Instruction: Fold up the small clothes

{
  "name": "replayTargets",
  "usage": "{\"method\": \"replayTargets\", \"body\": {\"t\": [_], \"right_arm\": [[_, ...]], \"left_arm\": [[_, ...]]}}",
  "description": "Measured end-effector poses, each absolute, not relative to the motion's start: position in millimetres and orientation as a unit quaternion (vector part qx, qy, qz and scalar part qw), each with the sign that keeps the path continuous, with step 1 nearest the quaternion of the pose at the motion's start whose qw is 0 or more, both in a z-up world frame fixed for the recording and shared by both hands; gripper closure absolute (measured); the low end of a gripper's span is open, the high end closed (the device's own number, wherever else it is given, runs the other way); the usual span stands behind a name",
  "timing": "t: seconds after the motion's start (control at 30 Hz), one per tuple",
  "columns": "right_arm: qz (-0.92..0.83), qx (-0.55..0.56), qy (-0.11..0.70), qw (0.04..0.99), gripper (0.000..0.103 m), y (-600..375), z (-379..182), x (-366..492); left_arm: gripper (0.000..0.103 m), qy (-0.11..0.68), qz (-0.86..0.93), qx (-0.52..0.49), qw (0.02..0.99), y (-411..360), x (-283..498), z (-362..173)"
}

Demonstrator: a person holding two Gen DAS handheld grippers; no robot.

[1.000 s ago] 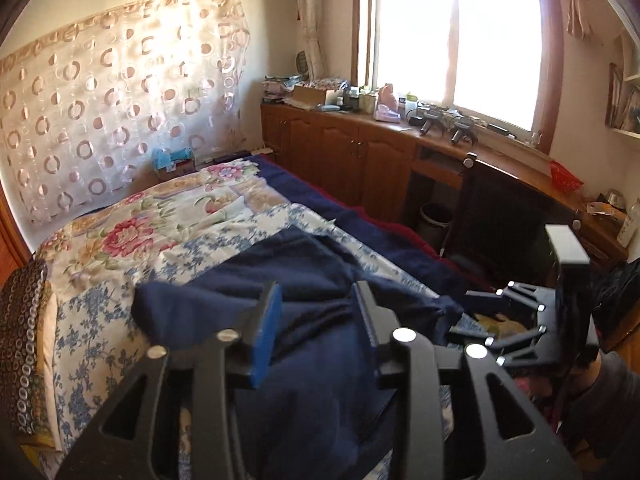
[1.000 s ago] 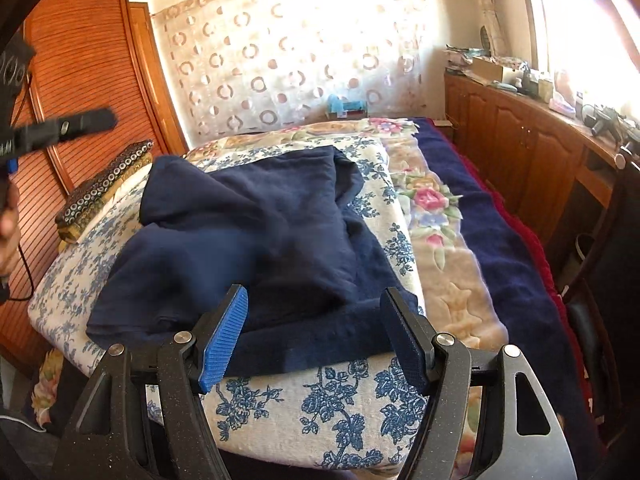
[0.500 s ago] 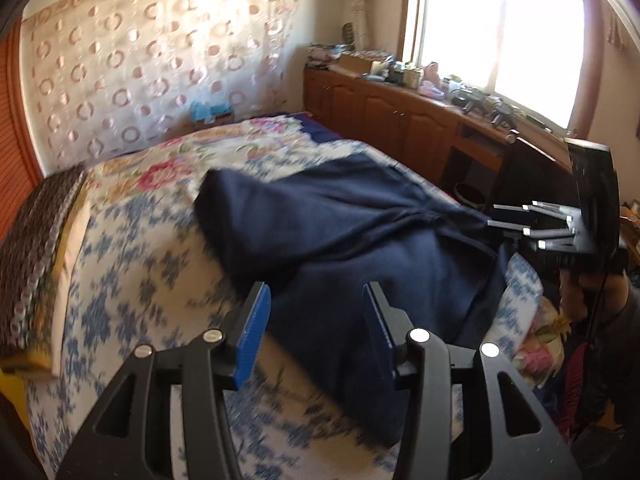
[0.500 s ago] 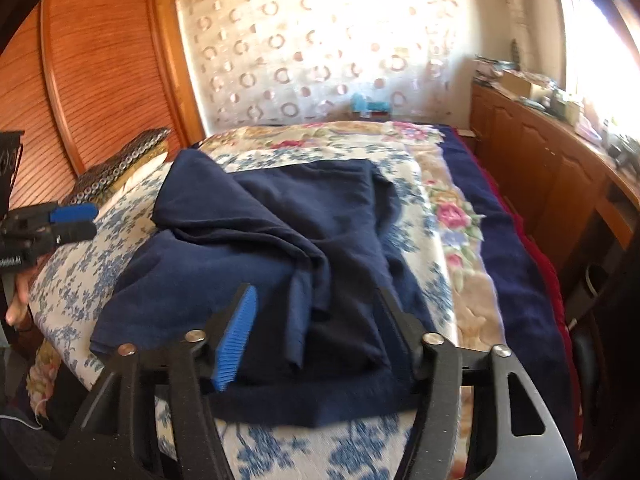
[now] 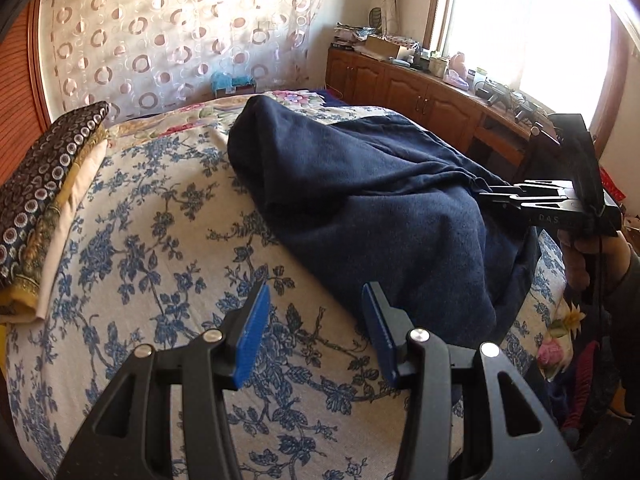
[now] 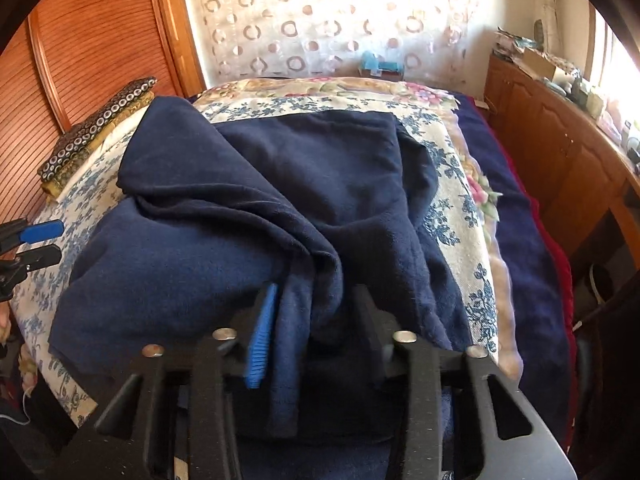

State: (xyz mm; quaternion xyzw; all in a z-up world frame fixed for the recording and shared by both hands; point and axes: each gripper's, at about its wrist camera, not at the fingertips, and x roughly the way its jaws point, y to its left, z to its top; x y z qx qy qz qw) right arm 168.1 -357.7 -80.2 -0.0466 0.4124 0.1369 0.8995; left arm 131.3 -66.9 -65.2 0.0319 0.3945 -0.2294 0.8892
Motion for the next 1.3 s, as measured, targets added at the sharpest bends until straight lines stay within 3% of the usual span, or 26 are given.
{"method": "replayTargets", "body": {"t": [0.07, 0.5, 0.73, 0.83, 0.87, 0.93, 1.13, 1.3], "right_arm": [[0.137, -0.067, 0.398, 0.905, 0.094, -351, -75, 162], [0.131, -0.085, 0.269, 0.95, 0.098, -353, 8, 105], [0.068, -0.07, 0.36, 0.928, 0.097, -389, -36, 129], [0.059, -0.062, 0.365, 0.927, 0.088, -396, -41, 130], [0.058, -0.054, 0.361, 0.929, 0.077, -398, -39, 130], [0.067, -0.04, 0.344, 0.936, 0.063, -398, -30, 128], [0.116, -0.068, 0.328, 0.935, 0.061, -356, -11, 139], [0.171, -0.097, 0.335, 0.921, 0.049, -304, -15, 167]], "left_arm": [[0.056, 0.394, -0.229, 0.03, 0.889, -66, 131, -65], [0.056, 0.371, -0.222, 0.013, 0.901, -57, 124, -48], [0.056, 0.36, -0.225, 0.013, 0.905, -60, 121, -42], [0.056, 0.353, -0.221, 0.014, 0.909, -59, 118, -38], [0.056, 0.35, -0.218, 0.013, 0.911, -59, 117, -37], [0.056, 0.344, -0.213, 0.011, 0.915, -57, 116, -33], [0.056, 0.314, -0.195, 0.006, 0.929, -51, 109, -21], [0.056, 0.301, -0.188, 0.002, 0.935, -44, 107, -12]]}}
